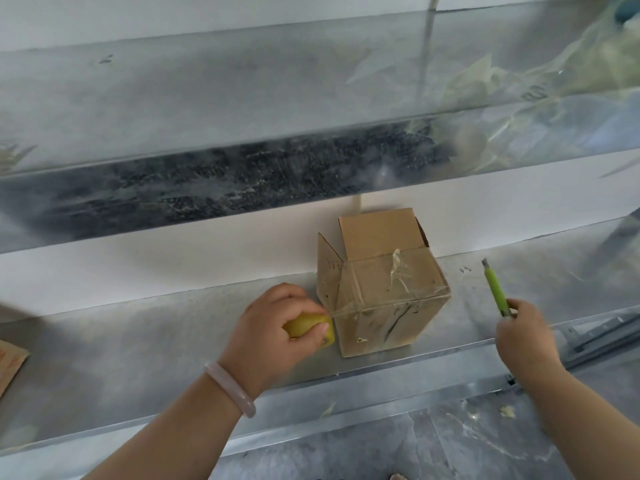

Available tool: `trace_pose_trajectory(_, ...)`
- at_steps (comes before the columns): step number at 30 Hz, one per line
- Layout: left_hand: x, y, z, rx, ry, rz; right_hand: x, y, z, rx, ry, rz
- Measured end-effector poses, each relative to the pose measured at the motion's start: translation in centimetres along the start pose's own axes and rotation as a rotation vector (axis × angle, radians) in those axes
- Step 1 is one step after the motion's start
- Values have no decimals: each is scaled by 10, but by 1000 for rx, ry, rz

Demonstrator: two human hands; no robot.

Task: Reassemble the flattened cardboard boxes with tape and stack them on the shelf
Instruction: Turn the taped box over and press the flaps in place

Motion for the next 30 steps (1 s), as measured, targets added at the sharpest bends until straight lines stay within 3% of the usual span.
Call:
trace_pose_trajectory(2, 1, 0, 0, 1, 5, -4, 10, -27, 24, 27, 217, -52)
trace_pose_trajectory(4, 1, 1, -1, 10, 10, -4, 23, -59, 61, 179, 336, -61)
trace_pose_trajectory(7, 0, 2, -1, 19, 7, -8, 35, -107, 125, 476, 249, 40)
trace_pose_trajectory(11, 0, 1, 1, 60, -8, -14, 11, -150, 161, 672, 72, 302)
trace_pose_trajectory(15, 2, 1, 1, 53, -11, -30, -1, -177, 183, 871, -80, 259)
trace_pose_trajectory(18, 3, 2, 0, 54, -4, -37, -14, -182, 184, 846, -87, 315)
trace_pose_trajectory(26, 5, 2, -6, 79, 7, -77, -26, -193, 195, 907, -308, 251)
trace_pose_trajectory(30, 7, 2, -7, 126, 42, -110, -32, -191, 186, 750, -383, 367)
Point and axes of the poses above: each hand's wrist, its own y-axis towards the middle knuckle, its own x-axis out of the back of the hand, z = x × y, the point moved 9 cm from there along y, towards the middle knuckle, and after that the axes turned 11 degrees about x, right-handed, at the moved point
